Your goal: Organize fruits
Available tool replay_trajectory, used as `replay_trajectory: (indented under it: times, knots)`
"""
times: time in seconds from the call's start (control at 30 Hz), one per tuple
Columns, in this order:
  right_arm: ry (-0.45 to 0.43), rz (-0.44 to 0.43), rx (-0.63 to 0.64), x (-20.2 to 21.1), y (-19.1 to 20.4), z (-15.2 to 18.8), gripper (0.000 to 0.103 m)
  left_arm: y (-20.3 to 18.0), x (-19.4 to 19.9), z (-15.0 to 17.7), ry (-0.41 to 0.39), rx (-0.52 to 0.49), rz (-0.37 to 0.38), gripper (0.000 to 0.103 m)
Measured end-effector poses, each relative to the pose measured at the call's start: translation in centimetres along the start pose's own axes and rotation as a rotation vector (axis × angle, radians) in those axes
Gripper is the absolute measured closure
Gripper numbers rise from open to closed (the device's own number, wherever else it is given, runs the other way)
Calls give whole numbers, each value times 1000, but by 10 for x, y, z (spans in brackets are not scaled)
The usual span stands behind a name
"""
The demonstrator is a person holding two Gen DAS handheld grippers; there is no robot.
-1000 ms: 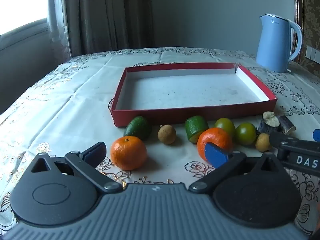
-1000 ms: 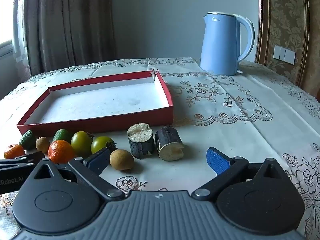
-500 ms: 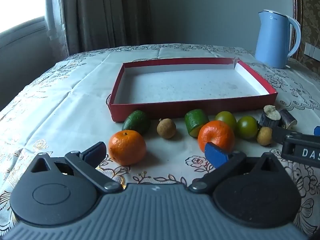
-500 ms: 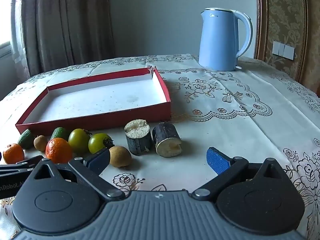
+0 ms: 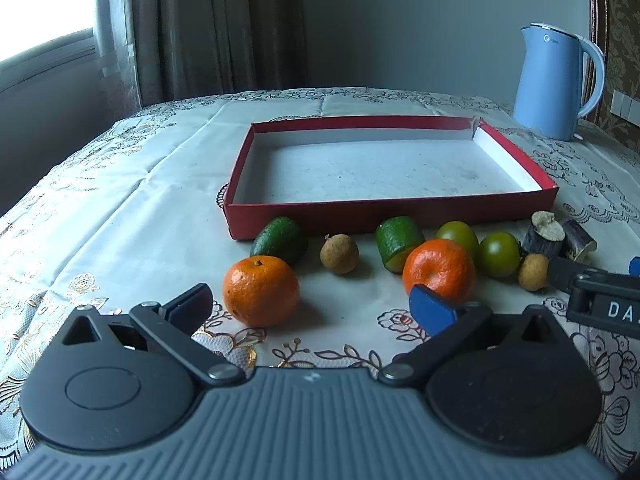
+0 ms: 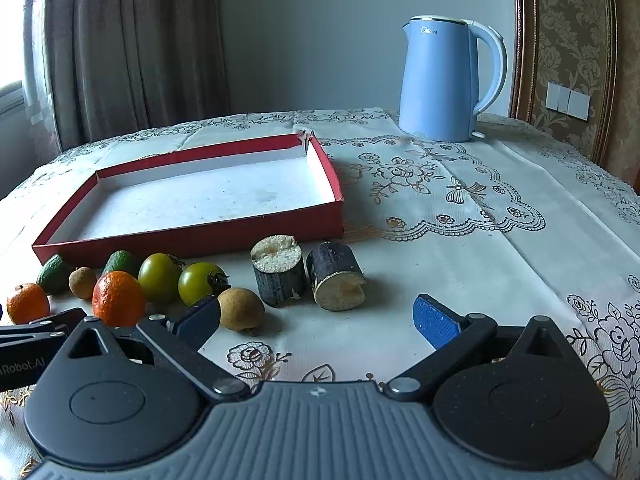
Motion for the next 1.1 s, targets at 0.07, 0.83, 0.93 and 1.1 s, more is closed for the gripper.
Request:
replay_trajectory:
  times: [0.07, 0.83, 0.93, 1.1]
  knots:
    - [1, -1, 0, 0, 0, 0, 0, 0, 0, 1, 0, 3, 1, 0]
    - [-8, 9, -10, 4, -3, 0, 0, 2, 0, 6, 0, 14, 9, 0]
    - [-6, 8, -9, 3, -2, 0, 0, 2, 1, 5, -3, 15, 11, 0]
    - [-5, 6, -11, 5, -2, 0, 0, 3, 4, 4, -5, 20, 14, 0]
Point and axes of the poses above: each gripper's, at about its wrist camera, not at the fingertips, and x roughly against the way its jaws point, y to its left, z to its underside, the point moved 10 cm from there along -x, roughly the way its jaws point, and after that the axes turned 8 degrees about -y, right-handed, at the moved point
